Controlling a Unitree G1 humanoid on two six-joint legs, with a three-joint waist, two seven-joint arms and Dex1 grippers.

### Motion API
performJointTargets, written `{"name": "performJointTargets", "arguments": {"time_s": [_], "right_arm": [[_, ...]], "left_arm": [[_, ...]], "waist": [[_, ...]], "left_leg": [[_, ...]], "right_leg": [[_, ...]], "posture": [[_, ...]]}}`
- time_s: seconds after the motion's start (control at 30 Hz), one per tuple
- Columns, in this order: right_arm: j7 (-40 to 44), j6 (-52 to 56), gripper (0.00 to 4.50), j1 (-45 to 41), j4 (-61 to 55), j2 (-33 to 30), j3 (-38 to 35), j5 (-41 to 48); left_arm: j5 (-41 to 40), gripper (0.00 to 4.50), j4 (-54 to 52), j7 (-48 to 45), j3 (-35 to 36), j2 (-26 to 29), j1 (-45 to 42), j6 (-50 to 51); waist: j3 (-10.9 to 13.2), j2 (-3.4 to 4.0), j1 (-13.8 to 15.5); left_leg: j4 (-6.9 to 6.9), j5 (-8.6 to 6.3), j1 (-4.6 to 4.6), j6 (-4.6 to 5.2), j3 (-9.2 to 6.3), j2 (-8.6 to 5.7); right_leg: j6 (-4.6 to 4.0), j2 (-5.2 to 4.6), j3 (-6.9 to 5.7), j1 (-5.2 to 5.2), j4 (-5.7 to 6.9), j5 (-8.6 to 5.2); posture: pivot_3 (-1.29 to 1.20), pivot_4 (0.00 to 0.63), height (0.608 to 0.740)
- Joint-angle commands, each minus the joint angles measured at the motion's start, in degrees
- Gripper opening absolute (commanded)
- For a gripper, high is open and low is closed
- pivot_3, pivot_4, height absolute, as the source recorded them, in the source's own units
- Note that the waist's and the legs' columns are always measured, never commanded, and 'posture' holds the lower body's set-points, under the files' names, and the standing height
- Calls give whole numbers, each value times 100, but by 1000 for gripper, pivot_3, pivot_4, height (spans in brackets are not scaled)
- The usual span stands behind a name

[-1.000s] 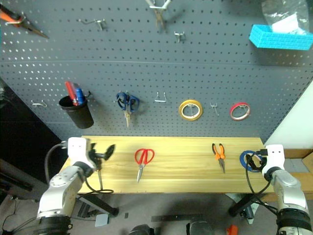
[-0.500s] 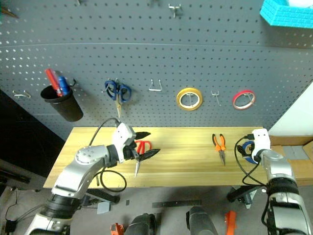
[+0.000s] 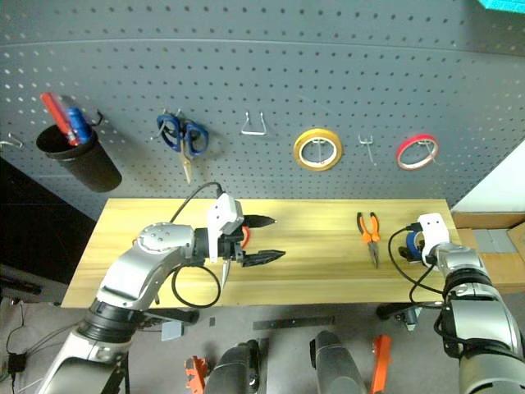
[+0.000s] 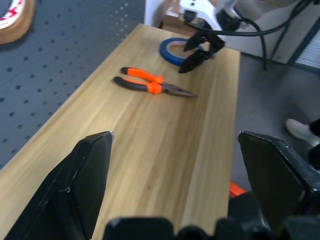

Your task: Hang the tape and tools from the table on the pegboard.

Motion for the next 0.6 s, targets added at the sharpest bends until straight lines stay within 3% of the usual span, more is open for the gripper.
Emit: {"name": "performJointTargets", "arguments": {"time_s": [0.03,0.3,0.5,0.6], "right_arm": [[146,125,3226,59,250,-61,252,-285],[260,392,426,109,333,-11,213,-266],[-40,-37,368,314,-298,-91,-14,-85],[105,354,367,1123,-2195,-241,-204,147]], "left_arm": [[-91,4315,-288,-106,-6,45,-42,25],[-101,4315,-372,-255,5,88,-1,51],[-153,4315,-461,-270,48,55,-35,54],[-195,4315,-500,-264,109,35,-47,20]], "waist": [[35,-17,20],[52,-40,140],[54,-43,144],[73,-23,151]], "left_leg": [[1,0,0,0,0,0],[5,0,0,-1,-6,-1],[6,0,-1,-1,-9,-4],[2,0,-9,-2,-9,-5]], "right_leg": [[0,0,0,0,1,0],[2,-4,-6,5,-3,0],[9,-8,-8,9,-8,3],[9,-8,-8,1,-11,3]], "posture": [[-32,346,740],[-20,334,740],[-41,323,740],[-64,330,740]]}}
